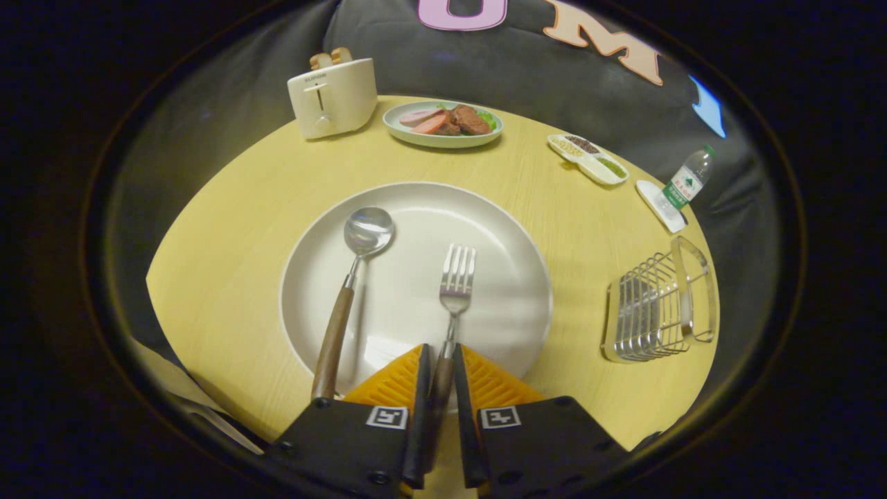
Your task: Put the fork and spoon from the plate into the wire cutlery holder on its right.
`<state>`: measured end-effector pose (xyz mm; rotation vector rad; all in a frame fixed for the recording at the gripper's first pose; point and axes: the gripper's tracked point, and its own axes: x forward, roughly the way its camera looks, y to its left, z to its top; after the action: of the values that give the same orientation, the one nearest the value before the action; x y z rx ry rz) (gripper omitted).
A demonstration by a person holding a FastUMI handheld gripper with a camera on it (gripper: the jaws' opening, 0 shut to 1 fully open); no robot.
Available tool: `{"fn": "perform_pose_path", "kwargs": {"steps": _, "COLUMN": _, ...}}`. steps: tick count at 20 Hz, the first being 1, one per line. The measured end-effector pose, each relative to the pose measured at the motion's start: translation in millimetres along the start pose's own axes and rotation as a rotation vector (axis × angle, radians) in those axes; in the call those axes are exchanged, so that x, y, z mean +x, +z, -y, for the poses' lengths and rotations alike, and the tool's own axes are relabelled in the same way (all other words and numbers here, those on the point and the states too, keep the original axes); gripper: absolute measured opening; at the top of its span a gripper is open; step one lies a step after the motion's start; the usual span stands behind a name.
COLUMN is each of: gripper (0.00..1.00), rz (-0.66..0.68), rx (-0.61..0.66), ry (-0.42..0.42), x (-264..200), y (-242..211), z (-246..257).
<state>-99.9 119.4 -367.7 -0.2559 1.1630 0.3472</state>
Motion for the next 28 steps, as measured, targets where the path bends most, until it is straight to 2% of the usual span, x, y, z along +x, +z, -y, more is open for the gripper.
{"fn": "perform_pose_path", "kwargs": {"steps": 4, "gripper": 0.11, "rz": -0.024, "rx": 0.026, "ry": -0.003, "x": 11, "y": -2, "z": 5}}
{"fn": "perform_pose_path", "kwargs": {"steps": 7, "gripper": 0.09, "rz": -0.039, "rx": 0.039, "ry": 0.009, "x": 3, "y": -2, "z": 3}}
{"fn": "perform_pose_path", "kwargs": {"steps": 8, "gripper": 0.04, "rz": -0.048, "rx": 0.037, "ry": 0.017, "x": 1, "y": -2, "z": 3}}
{"fn": "perform_pose_path", "kwargs": {"steps": 18, "gripper": 0.04, "rz": -0.066, "rx": 0.006, "ry": 0.019, "x": -36, "y": 22, "z": 34}}
{"fn": "perform_pose_path", "kwargs": {"steps": 25, "gripper": 0.04, "rz": -0.071, "rx": 0.073, "ry": 0.039, "x": -59, "y": 33, "z": 57}}
{"fn": "perform_pose_path", "kwargs": {"steps": 28, "gripper": 0.04, "rz": -0.069, "rx": 0.084, "ry": 0.02, "x": -70, "y": 39, "z": 74}}
